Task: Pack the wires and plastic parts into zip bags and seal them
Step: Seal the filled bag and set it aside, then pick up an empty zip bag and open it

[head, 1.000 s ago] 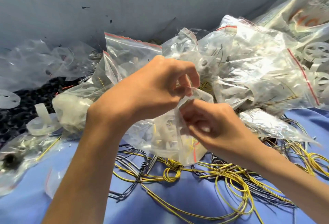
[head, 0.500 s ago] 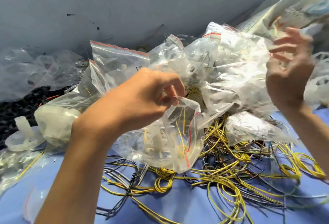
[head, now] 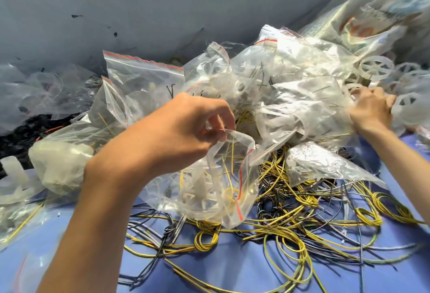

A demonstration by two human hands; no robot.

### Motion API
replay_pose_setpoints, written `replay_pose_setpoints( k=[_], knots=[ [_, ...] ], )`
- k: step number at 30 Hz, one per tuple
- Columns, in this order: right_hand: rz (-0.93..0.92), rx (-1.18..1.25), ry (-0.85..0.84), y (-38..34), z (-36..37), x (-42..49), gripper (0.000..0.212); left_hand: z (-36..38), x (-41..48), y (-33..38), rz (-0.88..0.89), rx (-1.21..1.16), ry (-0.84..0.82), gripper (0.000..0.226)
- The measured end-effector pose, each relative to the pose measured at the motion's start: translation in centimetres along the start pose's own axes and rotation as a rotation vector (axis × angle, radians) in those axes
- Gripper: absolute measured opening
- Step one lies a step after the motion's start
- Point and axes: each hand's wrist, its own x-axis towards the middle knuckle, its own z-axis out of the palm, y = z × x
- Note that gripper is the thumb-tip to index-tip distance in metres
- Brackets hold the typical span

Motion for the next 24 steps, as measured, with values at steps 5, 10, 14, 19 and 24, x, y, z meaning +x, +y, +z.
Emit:
replay_pose_setpoints(
  k=[5, 10, 14, 19, 24],
  knots=[
    [-0.06, 0.04, 0.033, 0.8, -0.3, -0.5, 0.026, 0.0, -0.3, -0.1, -0.004, -0.014, -0.003, 0.011],
    [-0.318, 0.248, 0.337, 0.5, -3.2, -1.1, 0.041, -0.2, -0.5, -0.4, -0.012, -0.03, 0.011, 0.012],
    [-0.569, 0.578, 0.34, -4.3, -7.9, -4.9, 0.044, -0.2, -0.3, -0.5, -0.04, -0.045, 0.024, 0.01],
    [-0.481, 1.473, -0.588, -13.1, -11.8, -14.7, 0.035, 0.2, -0.2, -0.5, -0.114, 0.037, -0.007, 0.011],
    [-0.212, 1.797, -1.095, -18.5, -13.3, -19.4, 0.039, -0.3, -1.1, -1.4, -0.185, -0.065, -0.001, 0.023]
  ],
)
